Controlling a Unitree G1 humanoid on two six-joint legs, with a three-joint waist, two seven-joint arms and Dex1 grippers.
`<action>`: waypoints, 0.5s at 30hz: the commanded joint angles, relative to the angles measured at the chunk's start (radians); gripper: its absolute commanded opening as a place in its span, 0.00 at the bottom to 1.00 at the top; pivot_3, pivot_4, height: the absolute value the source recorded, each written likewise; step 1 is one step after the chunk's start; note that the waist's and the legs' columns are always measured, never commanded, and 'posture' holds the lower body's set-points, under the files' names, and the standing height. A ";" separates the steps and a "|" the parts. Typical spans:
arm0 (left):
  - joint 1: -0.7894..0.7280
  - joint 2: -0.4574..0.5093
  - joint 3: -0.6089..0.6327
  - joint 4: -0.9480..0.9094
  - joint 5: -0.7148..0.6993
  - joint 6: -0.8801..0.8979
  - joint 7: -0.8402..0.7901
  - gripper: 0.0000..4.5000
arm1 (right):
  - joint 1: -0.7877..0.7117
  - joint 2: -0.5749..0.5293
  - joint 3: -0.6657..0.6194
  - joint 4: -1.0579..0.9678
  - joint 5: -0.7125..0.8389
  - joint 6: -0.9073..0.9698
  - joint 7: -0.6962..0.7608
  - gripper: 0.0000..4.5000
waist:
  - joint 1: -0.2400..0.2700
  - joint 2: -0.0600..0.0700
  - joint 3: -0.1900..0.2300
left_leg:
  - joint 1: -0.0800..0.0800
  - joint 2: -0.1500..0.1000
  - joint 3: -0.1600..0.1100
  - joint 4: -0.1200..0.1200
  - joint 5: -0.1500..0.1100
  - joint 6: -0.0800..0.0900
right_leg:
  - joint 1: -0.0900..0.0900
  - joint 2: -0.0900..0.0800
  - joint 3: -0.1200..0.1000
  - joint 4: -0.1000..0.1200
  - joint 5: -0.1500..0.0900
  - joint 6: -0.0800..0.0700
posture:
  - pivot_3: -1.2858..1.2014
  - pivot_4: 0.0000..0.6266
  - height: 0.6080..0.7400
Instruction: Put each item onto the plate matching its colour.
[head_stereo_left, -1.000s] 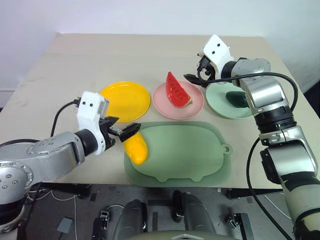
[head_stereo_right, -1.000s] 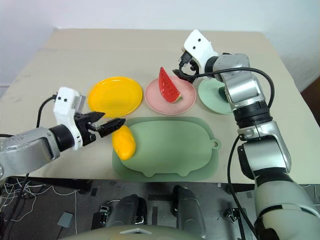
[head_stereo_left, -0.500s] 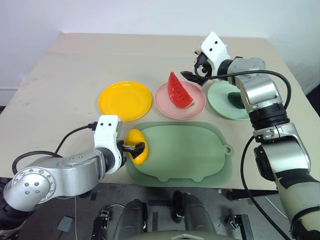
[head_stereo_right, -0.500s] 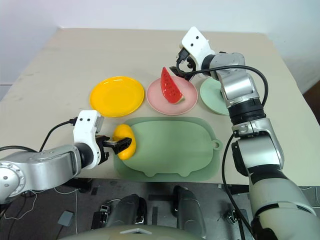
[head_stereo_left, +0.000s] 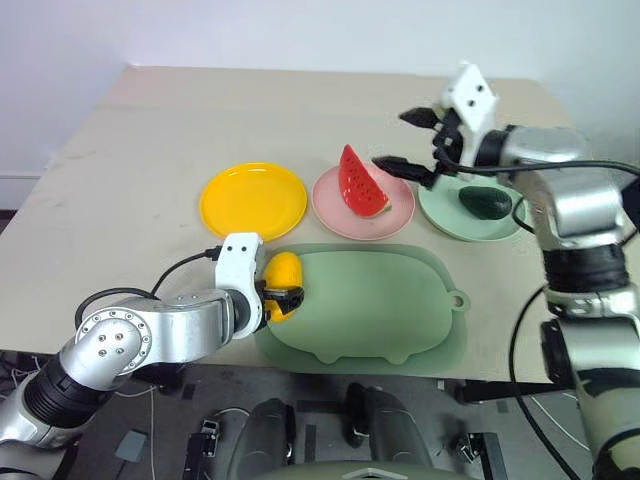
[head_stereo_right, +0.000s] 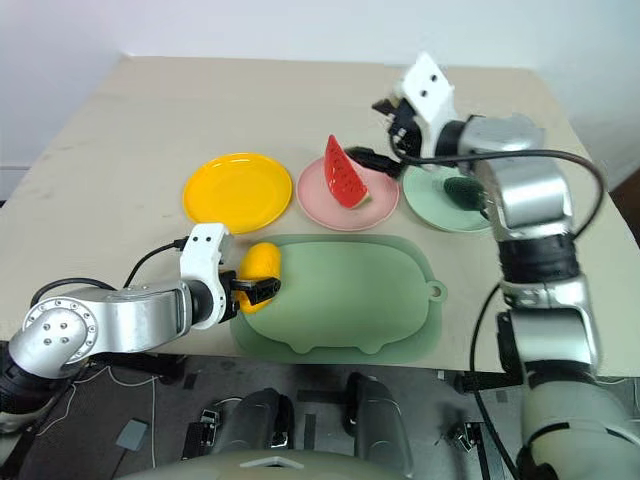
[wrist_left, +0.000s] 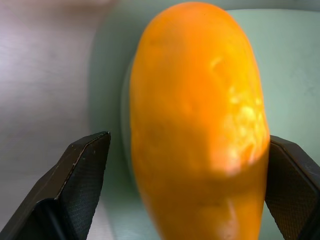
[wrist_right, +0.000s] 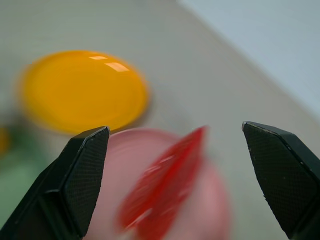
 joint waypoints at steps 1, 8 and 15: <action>0.022 -0.001 0.003 0.043 0.041 0.028 -0.005 1.00 | 0.125 -0.080 -0.087 -0.185 0.179 0.145 0.091 0.99 | 0.001 0.000 0.000 | 0.005 0.000 0.000 -0.002 -0.003 0.005 | 0.004 0.000 0.001 0.000 0.000 0.000 | 0.52 0.24 1.00; 0.026 -0.010 0.030 0.048 0.113 0.069 -0.043 0.64 | 0.378 -0.111 -0.114 -0.348 0.269 0.251 0.014 1.00 | 0.000 0.000 0.000 | 0.009 0.000 0.000 -0.003 -0.004 0.007 | 0.009 0.000 0.002 -0.002 -0.004 0.002 | 0.52 0.24 1.00; 0.012 -0.009 0.063 0.066 0.135 0.106 -0.081 0.64 | 0.423 -0.068 -0.096 -0.387 0.308 0.274 -0.088 1.00 | 0.001 0.000 0.000 | 0.009 0.000 -0.001 -0.002 -0.004 0.007 | 0.009 0.000 0.002 -0.002 -0.004 0.003 | 0.52 0.24 1.00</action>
